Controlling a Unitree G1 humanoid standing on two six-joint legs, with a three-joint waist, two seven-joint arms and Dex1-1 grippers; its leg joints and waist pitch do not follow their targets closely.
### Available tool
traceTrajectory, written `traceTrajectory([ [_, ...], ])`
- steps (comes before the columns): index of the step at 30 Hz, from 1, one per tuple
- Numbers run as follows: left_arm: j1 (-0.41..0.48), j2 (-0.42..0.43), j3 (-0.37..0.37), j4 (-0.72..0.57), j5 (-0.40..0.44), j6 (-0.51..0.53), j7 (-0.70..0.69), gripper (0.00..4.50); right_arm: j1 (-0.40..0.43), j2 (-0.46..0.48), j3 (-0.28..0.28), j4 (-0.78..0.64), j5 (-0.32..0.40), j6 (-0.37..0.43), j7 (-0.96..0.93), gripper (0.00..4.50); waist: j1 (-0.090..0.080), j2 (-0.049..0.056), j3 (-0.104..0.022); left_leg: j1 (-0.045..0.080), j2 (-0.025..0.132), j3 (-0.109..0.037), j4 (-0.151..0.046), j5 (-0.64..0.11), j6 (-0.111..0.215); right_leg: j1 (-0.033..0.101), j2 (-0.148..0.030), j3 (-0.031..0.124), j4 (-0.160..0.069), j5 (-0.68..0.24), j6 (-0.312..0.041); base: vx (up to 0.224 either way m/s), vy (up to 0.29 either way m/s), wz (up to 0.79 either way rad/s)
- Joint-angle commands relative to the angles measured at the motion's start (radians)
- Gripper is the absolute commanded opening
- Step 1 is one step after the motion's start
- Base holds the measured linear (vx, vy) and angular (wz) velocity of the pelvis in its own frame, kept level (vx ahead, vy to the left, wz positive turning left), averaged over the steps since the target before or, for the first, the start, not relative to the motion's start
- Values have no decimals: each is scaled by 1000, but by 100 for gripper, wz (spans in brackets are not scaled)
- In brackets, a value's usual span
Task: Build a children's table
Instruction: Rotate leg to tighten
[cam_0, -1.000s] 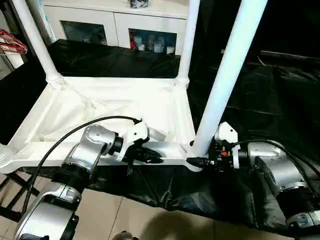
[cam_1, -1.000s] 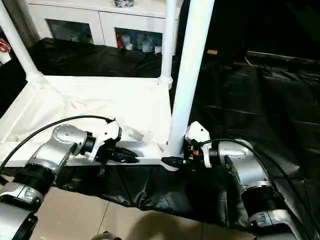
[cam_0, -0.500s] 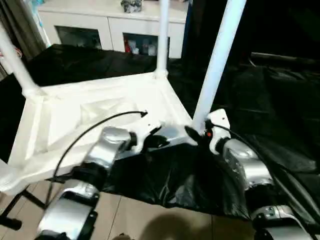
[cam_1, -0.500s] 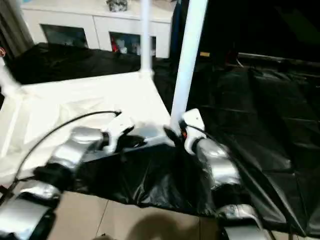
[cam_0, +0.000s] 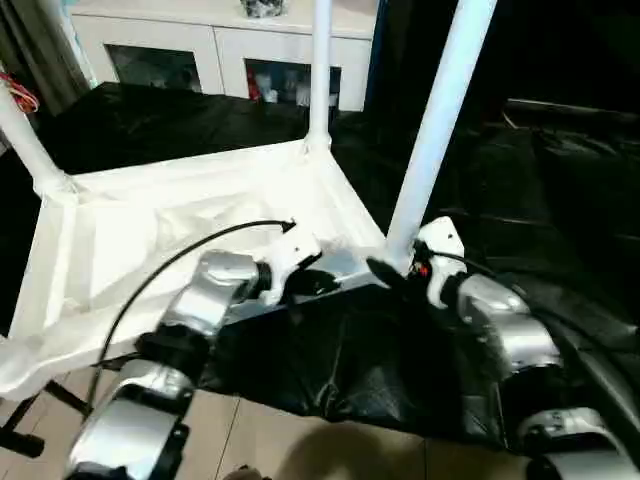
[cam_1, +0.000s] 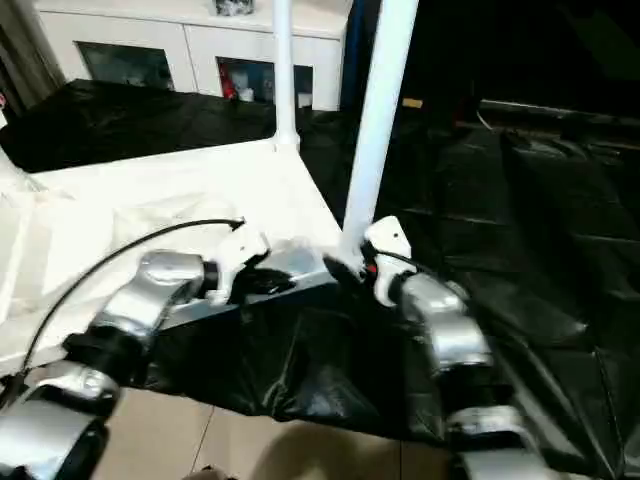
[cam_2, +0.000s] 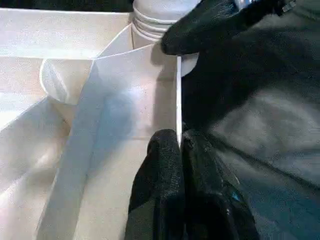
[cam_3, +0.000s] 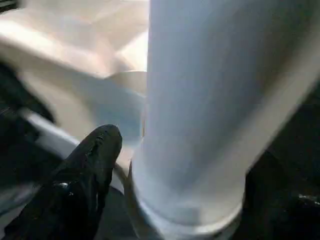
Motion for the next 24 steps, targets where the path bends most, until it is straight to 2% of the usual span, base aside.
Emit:
traceTrajectory([
  [1, -8, -20, -23, -37, -56, -43, -76, 0, 12, -10, 90, -65, 25, -18, 153, 373, 6, -13, -60, -1, 69, -30, -63, -89, 105, 61, -113, 68, -71, -133, -193, 0, 0, 0],
  [2, -17, -5, -18, -39, -66, -38, -111, 0, 23, -46, 110, -83, 24, -28, 231, 373, 9, -15, -59, 1, 71, -30, -64, -96, 103, 59, -110, 68, -71, -158, -181, 0, 0, 0],
  [5, -18, 7, -21, -46, -73, -29, -151, 0, 26, -65, 119, -89, 31, -29, 281, 373, 11, -15, -59, 2, 73, -31, -64, -103, 98, 57, -113, 68, -74, -182, -180, 0, 0, 0],
  [6, -17, 14, -24, -48, -72, -26, -168, 0, 27, -74, 123, -95, 36, -30, 305, 373, 11, -20, -58, 2, 73, -31, -65, -106, 96, 57, -113, 68, -75, -191, -180, 0, 0, 0],
  [7, -16, 20, -27, -51, -73, -22, -185, 0, 29, -81, 128, -101, 44, -20, 330, 373, 13, -18, -58, 2, 73, -32, -65, -107, 95, 57, -113, 68, -73, -195, -180, 0, 0, 0],
  [10, -12, 33, -35, -58, -79, -18, -208, 0, 32, -102, 141, -120, 63, -6, 401, 373, 18, -24, -59, 1, 73, -31, -63, -86, 103, 58, -114, 69, -69, -181, -181, 0, 0, 0],
  [11, -13, 33, -35, -58, -79, -19, -208, 0, 32, -102, 142, -120, 63, -6, 402, 359, 19, -25, -59, 1, 73, -31, -63, -81, 104, 58, -114, 68, -68, -177, -181, 0, 0, 0],
  [13, -14, 39, -40, -59, -79, -17, -221, 0, 32, -105, 147, -118, 62, -8, 414, 359, 22, -25, -59, 2, 73, -31, -62, -74, 105, 56, -114, 68, -68, -172, -183, 0, 0, 0],
  [14, -14, 40, -40, -59, -79, -16, -225, 0, 31, -105, 148, -117, 62, -8, 417, 332, 26, -26, -60, 2, 73, -30, -61, -72, 105, 55, -114, 68, -68, -174, -182, 0, 0, 0],
  [15, -12, 44, -42, -63, -79, -12, -239, 0, 32, -104, 152, -117, 62, -8, 429, 326, 29, -23, -60, 2, 73, -30, -61, -68, 104, 55, -114, 68, -67, -169, -182, 0, 0, 0],
  [22, -5, 44, -46, -71, -74, 0, -246, 0, 48, -80, 157, -137, 73, 16, 426, 278, 30, -23, -59, 3, 73, -31, -62, -78, 95, 56, -114, 68, -69, -176, -178, 0, 0, 0],
  [23, -7, 32, -44, -58, -60, 9, -195, 0, 56, -52, 146, -133, 63, 28, 365, 276, 31, -18, -60, 3, 73, -32, -63, -79, 93, 55, -114, 68, -69, -179, -178, 0, 0, 0],
  [24, -9, 24, -41, -50, -54, 16, -167, 0, 58, -38, 139, -128, 55, 31, 329, 274, 29, -20, -58, 3, 73, -32, -64, -83, 88, 54, -114, 68, -70, -183, -178, 0, 0, 0],
])
